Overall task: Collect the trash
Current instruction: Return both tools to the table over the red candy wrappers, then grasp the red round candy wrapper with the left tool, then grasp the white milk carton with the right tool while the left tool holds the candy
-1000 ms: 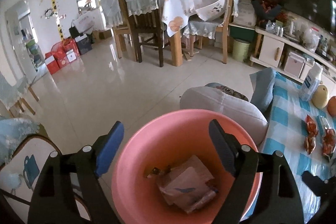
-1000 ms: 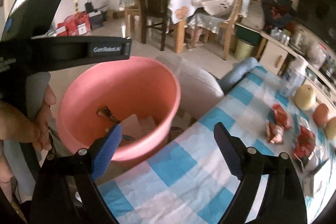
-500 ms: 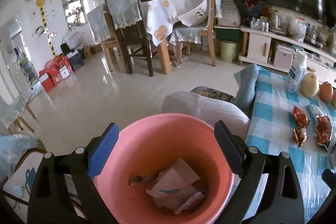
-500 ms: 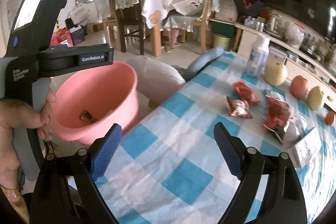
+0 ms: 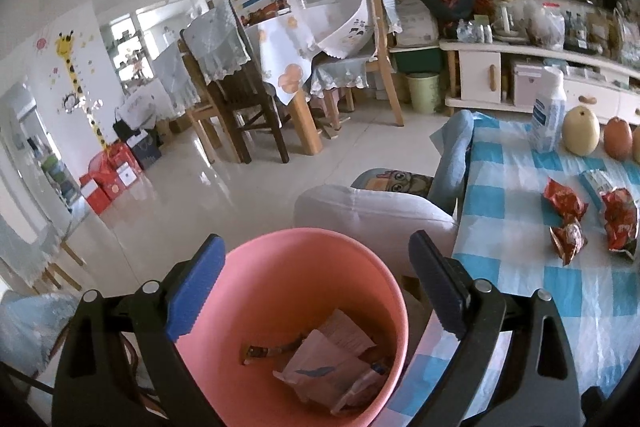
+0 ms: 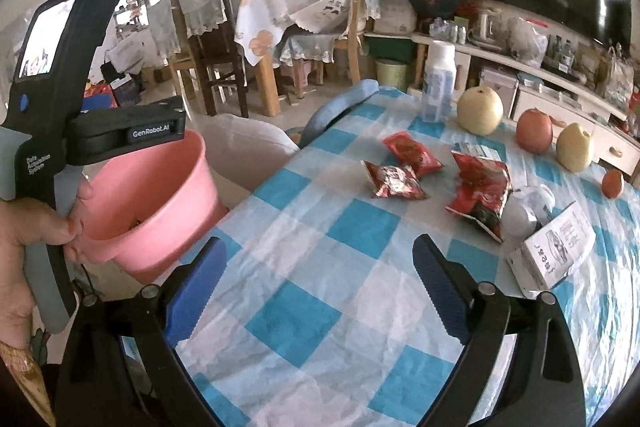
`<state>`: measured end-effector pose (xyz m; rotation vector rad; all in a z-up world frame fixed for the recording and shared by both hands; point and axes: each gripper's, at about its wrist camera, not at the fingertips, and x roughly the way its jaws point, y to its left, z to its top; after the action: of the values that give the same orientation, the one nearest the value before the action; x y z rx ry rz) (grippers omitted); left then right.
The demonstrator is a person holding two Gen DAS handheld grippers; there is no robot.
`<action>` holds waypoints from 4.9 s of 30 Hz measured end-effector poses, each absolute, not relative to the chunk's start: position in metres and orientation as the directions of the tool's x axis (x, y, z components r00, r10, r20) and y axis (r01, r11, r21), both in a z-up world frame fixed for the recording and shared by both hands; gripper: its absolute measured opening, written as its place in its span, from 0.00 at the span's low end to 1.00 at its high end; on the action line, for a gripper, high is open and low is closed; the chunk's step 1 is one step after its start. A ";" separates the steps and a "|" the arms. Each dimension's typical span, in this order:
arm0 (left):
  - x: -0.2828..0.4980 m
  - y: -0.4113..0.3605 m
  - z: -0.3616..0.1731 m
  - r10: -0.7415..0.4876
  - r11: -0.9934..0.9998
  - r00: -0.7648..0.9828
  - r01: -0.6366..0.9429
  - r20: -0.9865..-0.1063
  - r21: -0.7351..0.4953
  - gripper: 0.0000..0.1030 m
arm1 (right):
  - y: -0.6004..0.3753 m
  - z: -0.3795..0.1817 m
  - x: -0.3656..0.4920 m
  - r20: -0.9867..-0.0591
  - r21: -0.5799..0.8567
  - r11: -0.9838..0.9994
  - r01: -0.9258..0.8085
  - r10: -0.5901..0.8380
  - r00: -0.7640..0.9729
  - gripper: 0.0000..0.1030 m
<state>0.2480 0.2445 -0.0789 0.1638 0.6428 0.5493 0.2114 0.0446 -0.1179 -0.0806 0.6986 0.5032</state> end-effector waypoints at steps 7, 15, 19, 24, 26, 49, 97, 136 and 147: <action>0.253 0.226 -0.081 0.531 0.847 0.675 -0.405 -0.512 0.345 0.91 | 0.030 -0.123 0.214 -0.635 0.097 0.887 -0.452 0.405 0.658 0.90; 0.258 0.210 -0.085 0.529 0.846 0.680 -0.381 -0.508 0.373 0.91 | 0.014 -0.129 0.216 -0.645 0.094 0.896 -0.434 0.387 0.659 0.90; 0.261 0.204 -0.087 0.532 0.843 0.680 -0.369 -0.505 0.391 0.91 | 0.007 -0.132 0.217 -0.650 0.092 0.900 -0.426 0.378 0.659 0.90; 0.263 0.198 -0.088 0.532 0.842 0.681 -0.362 -0.503 0.400 0.91 | -0.004 -0.136 0.219 -0.658 0.091 0.906 -0.413 0.366 0.658 0.90; 0.263 0.197 -0.089 0.530 0.843 0.681 -0.358 -0.506 0.401 0.91 | -0.008 -0.139 0.220 -0.663 0.092 0.908 -0.408 0.362 0.656 0.90; 0.274 0.154 -0.098 0.478 0.864 0.710 -0.275 -0.518 0.422 0.91 | -0.077 -0.142 0.236 -0.667 0.133 0.944 -0.301 0.310 0.677 0.90; 0.372 0.087 -0.186 -0.180 0.983 0.585 0.081 -0.791 -0.164 0.56 | -0.179 -0.174 0.331 -0.752 0.316 0.948 -0.033 0.272 0.600 0.90; 0.359 0.017 -0.188 -0.079 0.976 0.605 0.208 -0.792 0.062 0.44 | -0.177 -0.171 0.331 -0.783 0.120 0.992 -0.042 0.121 0.610 0.94; 0.330 -0.047 -0.188 -0.271 0.919 0.550 0.393 -0.790 -0.042 0.43 | -0.206 -0.174 0.333 -0.785 0.268 0.963 0.021 0.206 0.585 0.94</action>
<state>0.3298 -0.0467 -0.1877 0.1459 0.9072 -0.3944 0.3333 -0.2058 -0.1742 0.2607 0.9428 0.1095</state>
